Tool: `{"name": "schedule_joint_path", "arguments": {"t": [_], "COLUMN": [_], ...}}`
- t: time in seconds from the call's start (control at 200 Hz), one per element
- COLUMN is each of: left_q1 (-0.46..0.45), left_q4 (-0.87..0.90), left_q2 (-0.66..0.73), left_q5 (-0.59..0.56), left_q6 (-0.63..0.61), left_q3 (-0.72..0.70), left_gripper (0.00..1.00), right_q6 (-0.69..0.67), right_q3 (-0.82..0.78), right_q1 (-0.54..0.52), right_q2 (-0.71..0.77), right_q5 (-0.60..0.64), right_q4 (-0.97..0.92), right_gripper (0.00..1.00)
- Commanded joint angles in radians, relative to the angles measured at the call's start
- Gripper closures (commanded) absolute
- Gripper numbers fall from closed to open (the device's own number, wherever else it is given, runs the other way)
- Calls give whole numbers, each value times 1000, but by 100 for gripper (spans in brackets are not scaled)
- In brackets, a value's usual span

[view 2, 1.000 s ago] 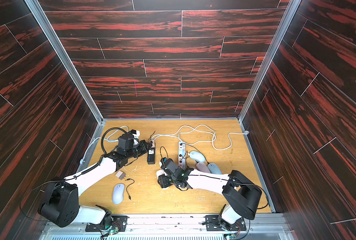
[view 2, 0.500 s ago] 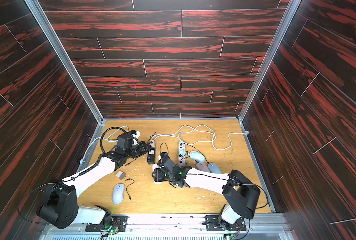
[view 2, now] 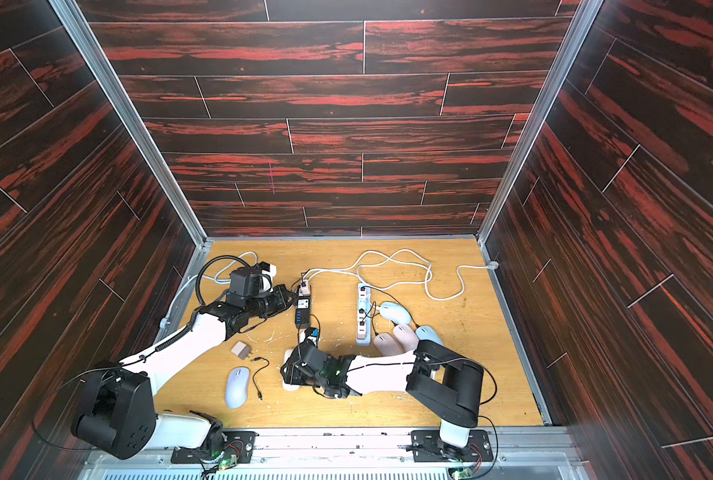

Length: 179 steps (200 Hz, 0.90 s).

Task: Unplug the wireless mouse
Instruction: Place the mouse at the center of the board.

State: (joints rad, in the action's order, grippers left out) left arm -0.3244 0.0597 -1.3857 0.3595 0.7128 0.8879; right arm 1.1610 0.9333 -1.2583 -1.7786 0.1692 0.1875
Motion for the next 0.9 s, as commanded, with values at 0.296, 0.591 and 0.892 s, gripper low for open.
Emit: {"name": "schedule_joint_path", "arguments": {"t": [0.296, 0.591, 0.892], "left_q1": [4, 4, 4], "left_q4": [11, 26, 26], "left_q2": [89, 99, 109], "left_q5": [4, -2, -11], "left_q6": [-4, -16, -11], "left_q3": [-36, -41, -49], "left_gripper": [100, 100, 100], "right_q6": [96, 88, 88], "right_q3": [116, 181, 176], "right_q1": [-6, -6, -7], "right_q2": [-116, -159, -150], "right_q5": [-76, -106, -126], "right_q4": [-64, -128, -144], "right_gripper": [83, 40, 21]}}
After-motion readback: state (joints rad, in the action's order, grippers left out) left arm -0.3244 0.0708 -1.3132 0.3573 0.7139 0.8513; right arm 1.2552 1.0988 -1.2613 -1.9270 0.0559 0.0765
